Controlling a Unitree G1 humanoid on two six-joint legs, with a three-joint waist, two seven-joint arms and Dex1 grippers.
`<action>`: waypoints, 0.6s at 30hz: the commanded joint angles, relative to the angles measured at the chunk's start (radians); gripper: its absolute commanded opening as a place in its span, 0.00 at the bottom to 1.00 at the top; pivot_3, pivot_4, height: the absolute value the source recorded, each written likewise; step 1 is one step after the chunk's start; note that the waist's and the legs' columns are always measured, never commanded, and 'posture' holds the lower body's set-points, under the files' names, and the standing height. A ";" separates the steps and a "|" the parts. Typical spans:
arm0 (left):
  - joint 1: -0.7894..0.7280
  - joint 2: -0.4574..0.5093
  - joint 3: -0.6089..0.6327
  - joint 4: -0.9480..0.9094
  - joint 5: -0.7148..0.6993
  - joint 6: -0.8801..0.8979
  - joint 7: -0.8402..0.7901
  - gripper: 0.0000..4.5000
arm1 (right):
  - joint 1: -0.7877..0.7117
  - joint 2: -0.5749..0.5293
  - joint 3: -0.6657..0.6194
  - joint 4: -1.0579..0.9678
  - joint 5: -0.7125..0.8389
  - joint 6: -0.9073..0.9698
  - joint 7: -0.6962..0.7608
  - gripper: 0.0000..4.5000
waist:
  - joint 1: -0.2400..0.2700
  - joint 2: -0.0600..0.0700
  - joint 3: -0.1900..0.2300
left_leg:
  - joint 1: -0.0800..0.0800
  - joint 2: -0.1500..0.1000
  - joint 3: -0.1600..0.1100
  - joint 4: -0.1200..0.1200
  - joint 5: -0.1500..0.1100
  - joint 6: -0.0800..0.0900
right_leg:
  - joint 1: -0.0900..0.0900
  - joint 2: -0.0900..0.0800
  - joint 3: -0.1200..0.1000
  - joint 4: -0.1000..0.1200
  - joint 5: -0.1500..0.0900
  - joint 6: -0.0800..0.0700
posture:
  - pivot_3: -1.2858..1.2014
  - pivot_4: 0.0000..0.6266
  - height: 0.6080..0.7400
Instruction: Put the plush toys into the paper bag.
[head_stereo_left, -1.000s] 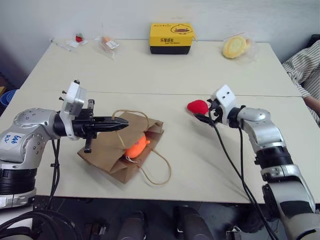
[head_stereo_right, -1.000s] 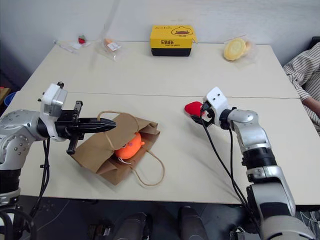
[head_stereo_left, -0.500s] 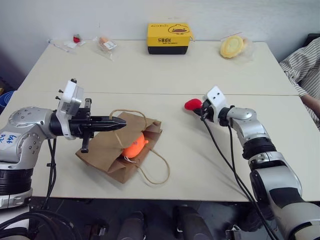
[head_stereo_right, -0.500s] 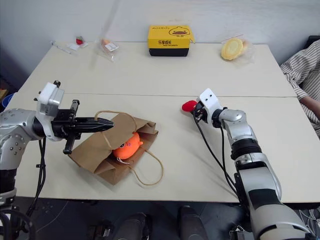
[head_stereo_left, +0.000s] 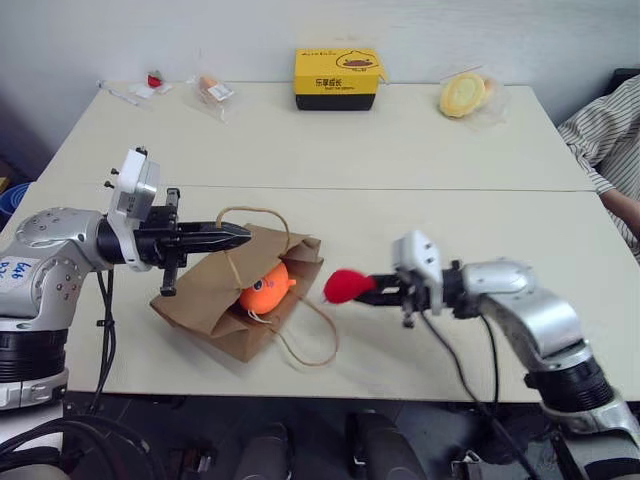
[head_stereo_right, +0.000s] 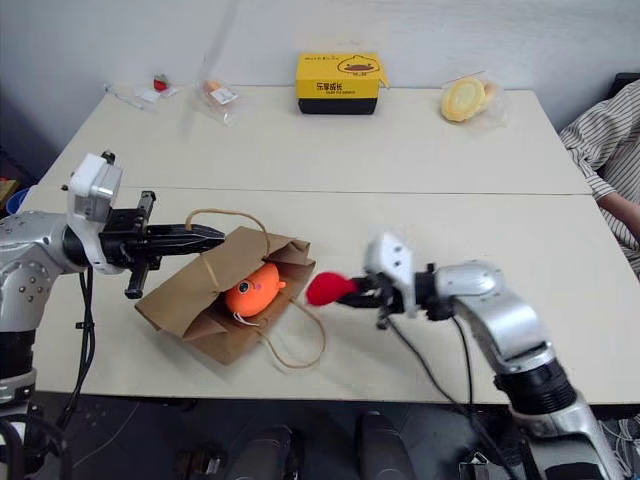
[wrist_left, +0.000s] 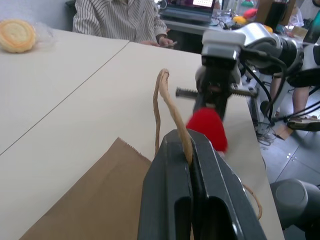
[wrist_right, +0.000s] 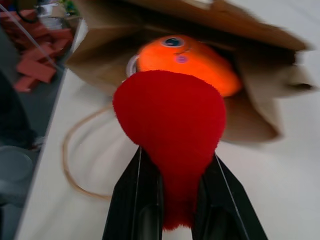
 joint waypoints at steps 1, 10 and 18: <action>-0.016 -0.005 0.013 -0.044 -0.019 -0.005 0.010 0.00 | -0.058 0.070 0.078 -0.022 -0.053 0.038 -0.095 0.06 | 0.001 0.000 0.000 | 0.000 0.000 0.000 0.000 0.000 0.000 | 0.000 0.000 0.000 0.001 0.000 0.000 | 0.52 0.24 1.00; -0.015 -0.073 -0.004 -0.090 -0.034 0.004 0.045 0.00 | -0.245 0.235 0.267 0.244 -0.255 -0.031 -0.168 0.06 | 0.001 0.000 0.000 | -0.002 -0.001 -0.001 0.000 0.000 0.000 | -0.001 -0.001 -0.001 0.000 0.000 0.000 | 0.52 0.24 1.00; -0.025 -0.110 -0.019 -0.083 -0.025 -0.009 0.061 0.00 | -0.323 0.373 0.305 0.474 -0.299 -0.084 -0.149 0.06 | -0.007 -0.001 0.000 | -0.002 -0.001 0.000 0.000 0.000 0.000 | -0.002 0.000 -0.001 0.001 0.000 0.000 | 0.52 0.24 1.00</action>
